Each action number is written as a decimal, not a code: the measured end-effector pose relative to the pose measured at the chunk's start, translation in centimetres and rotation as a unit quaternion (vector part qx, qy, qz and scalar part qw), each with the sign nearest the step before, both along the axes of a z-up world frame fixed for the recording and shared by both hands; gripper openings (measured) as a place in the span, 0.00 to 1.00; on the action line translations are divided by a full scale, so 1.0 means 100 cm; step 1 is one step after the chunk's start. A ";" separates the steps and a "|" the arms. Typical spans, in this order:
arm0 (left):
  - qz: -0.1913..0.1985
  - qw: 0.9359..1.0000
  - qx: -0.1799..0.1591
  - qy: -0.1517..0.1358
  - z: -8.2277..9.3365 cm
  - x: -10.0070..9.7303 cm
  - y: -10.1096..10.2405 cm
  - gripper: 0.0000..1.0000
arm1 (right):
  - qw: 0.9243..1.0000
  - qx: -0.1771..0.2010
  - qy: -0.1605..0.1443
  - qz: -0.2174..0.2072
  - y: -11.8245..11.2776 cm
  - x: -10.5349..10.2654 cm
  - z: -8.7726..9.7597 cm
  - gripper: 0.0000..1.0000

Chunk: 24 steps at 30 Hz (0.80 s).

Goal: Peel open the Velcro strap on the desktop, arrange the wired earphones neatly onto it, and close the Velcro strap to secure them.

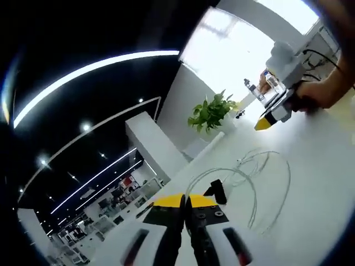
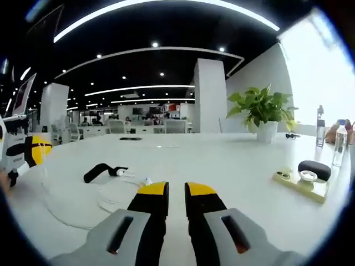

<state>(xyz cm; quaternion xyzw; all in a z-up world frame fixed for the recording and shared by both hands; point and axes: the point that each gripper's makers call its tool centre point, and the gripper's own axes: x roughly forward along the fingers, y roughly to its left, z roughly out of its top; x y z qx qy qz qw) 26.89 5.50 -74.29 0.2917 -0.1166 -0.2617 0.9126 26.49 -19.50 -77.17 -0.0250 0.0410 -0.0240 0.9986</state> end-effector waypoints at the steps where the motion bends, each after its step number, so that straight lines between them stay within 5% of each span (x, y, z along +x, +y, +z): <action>1: -0.001 1.000 -0.003 -0.001 0.001 0.000 0.000 0.05 | 1.000 -0.001 0.003 0.001 0.000 0.000 -0.001 0.14; 12: -0.014 1.000 -0.005 0.003 0.000 -0.002 -0.003 0.05 | 0.999 -0.046 0.024 -0.008 0.005 0.001 -0.010 0.14; 24: -0.017 0.999 -0.034 0.013 0.004 -0.002 0.001 0.05 | 0.998 -0.053 0.034 -0.015 0.003 0.001 -0.013 0.14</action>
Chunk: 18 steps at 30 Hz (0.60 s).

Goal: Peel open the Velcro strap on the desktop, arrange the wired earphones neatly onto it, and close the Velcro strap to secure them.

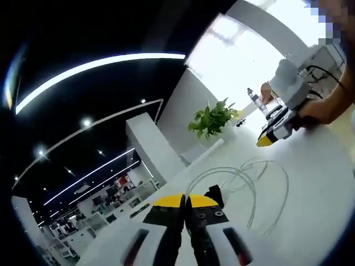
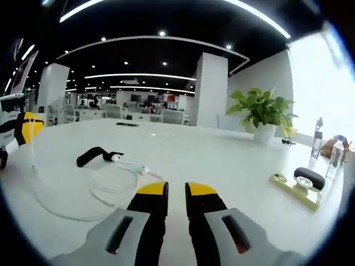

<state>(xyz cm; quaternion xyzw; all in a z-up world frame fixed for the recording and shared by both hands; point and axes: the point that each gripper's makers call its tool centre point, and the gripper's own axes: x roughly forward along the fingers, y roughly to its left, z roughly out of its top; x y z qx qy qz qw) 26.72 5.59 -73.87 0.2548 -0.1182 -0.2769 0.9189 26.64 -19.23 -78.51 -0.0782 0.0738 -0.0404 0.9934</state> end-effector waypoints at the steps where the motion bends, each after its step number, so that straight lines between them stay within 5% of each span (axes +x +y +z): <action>1: 0.000 1.000 -0.001 0.001 0.000 0.000 0.000 0.05 | 1.000 0.000 0.001 0.000 0.000 0.000 0.000 0.14; 18: 0.001 1.000 -0.004 0.005 0.000 0.001 0.002 0.05 | 1.000 -0.003 0.004 0.001 0.000 0.001 -0.001 0.14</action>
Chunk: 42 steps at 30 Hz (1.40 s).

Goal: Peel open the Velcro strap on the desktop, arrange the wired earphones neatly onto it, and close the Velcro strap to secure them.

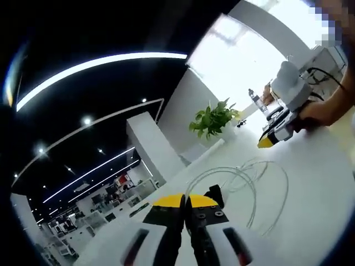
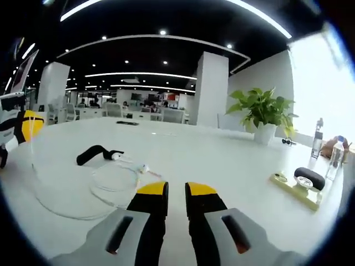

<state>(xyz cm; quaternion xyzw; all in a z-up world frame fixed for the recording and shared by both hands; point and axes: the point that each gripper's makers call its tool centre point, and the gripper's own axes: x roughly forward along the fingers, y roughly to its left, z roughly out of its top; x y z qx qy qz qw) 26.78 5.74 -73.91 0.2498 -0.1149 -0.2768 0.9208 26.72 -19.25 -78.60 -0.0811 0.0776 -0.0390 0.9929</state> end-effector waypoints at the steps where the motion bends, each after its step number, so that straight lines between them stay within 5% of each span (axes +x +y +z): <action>1: 0.000 1.000 0.001 0.000 0.000 0.000 0.000 0.05 | 1.000 0.000 0.000 0.000 0.000 0.000 0.000 0.14; 42: 0.001 1.000 0.009 0.001 -0.002 0.000 0.000 0.05 | 1.000 -0.003 -0.003 0.003 0.002 -0.001 0.001 0.14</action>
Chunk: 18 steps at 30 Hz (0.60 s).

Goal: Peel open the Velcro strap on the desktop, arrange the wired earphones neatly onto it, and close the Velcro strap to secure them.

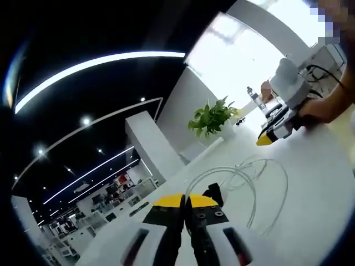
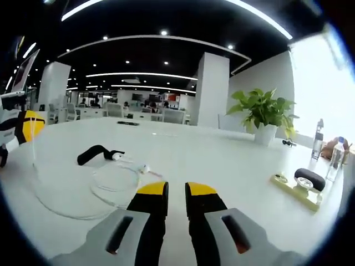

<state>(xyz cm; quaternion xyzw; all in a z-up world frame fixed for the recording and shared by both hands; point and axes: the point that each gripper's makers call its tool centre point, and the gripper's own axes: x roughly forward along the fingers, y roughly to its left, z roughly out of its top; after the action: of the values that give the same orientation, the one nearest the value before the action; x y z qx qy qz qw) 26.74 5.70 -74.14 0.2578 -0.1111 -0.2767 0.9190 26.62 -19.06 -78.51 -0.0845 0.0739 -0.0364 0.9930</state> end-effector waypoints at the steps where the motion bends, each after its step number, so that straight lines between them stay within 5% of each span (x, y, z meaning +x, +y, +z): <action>1: 0.000 1.000 0.000 0.000 0.000 0.000 0.000 0.05 | 1.000 0.000 -0.001 0.001 0.000 0.000 0.000 0.14; 11: -0.001 1.000 -0.017 0.004 0.003 0.001 0.003 0.05 | 1.000 0.016 -0.019 0.019 0.004 -0.001 0.007 0.14; 18: 0.001 1.000 -0.008 0.007 0.000 0.002 0.002 0.05 | 0.996 0.072 -0.016 0.059 0.014 -0.001 0.008 0.14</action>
<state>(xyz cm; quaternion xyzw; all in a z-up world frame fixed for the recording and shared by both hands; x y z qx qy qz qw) 26.95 5.94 -74.15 0.2483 -0.1071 -0.2767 0.9221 26.50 -17.69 -77.72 -0.0162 0.0550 0.0263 0.9980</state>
